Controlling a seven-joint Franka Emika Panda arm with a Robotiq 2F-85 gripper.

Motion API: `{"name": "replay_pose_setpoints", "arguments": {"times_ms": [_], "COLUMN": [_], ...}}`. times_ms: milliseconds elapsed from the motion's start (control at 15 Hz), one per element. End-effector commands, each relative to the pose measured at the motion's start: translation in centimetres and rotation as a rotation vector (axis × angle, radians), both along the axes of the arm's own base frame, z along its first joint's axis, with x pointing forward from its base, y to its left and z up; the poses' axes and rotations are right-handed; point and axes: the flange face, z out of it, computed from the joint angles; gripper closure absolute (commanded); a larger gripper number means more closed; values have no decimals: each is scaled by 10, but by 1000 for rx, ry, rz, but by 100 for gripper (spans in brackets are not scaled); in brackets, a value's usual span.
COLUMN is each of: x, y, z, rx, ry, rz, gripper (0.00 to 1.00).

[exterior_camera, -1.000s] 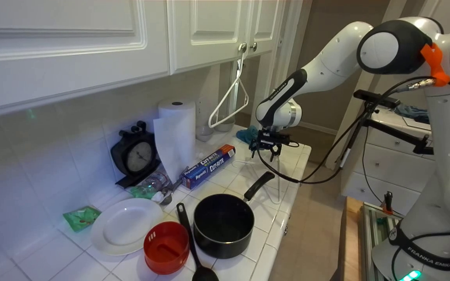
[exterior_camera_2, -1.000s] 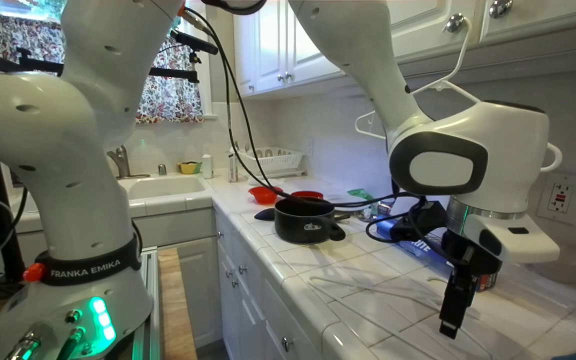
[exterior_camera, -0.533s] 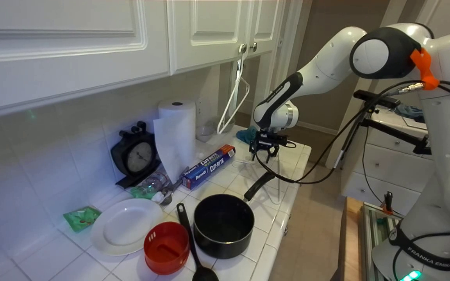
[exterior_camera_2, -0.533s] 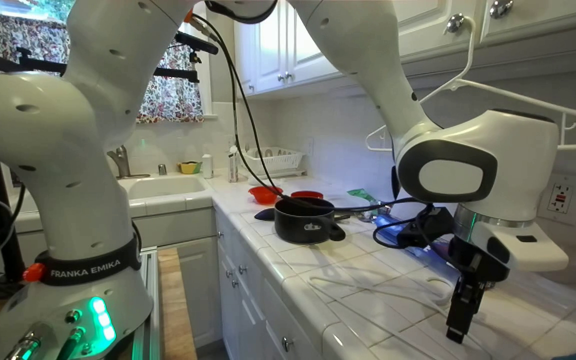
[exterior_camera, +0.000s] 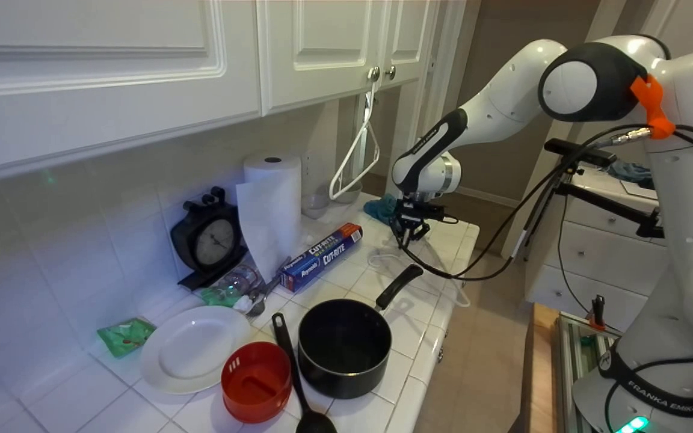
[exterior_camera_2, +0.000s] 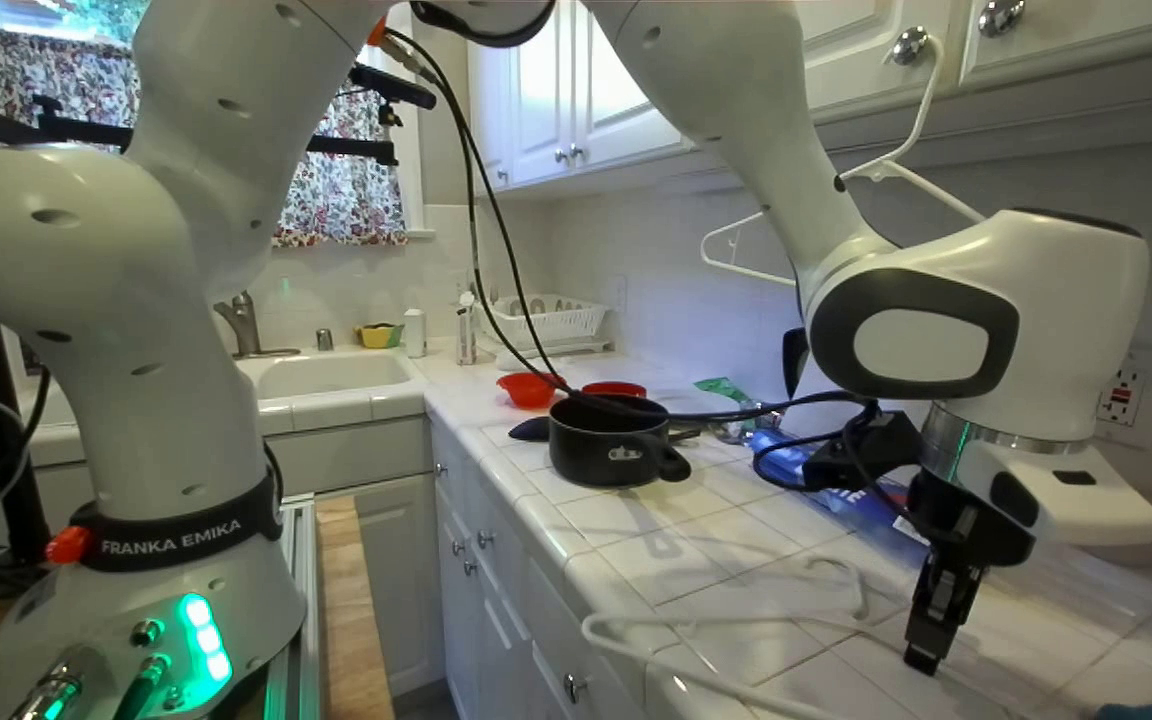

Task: Pick up the hanger from the counter and hang it on the hanger on the cabinet.

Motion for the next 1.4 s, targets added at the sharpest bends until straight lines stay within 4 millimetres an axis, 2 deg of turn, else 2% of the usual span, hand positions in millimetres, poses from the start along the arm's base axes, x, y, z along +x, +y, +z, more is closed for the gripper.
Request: {"name": "replay_pose_setpoints", "arguments": {"times_ms": [0,67,400,933,1333], "x": [7,6,2,-20,-40], "y": [-1,-1,-2,2,11], "z": [5,6,20,89,127], "rx": [23,23,14,-52,-90], "ry": [-1,-2,-34,-189,-263], "rz": [-1,1,-8,-20,-13], "gripper": [99,94,94,94,94]}}
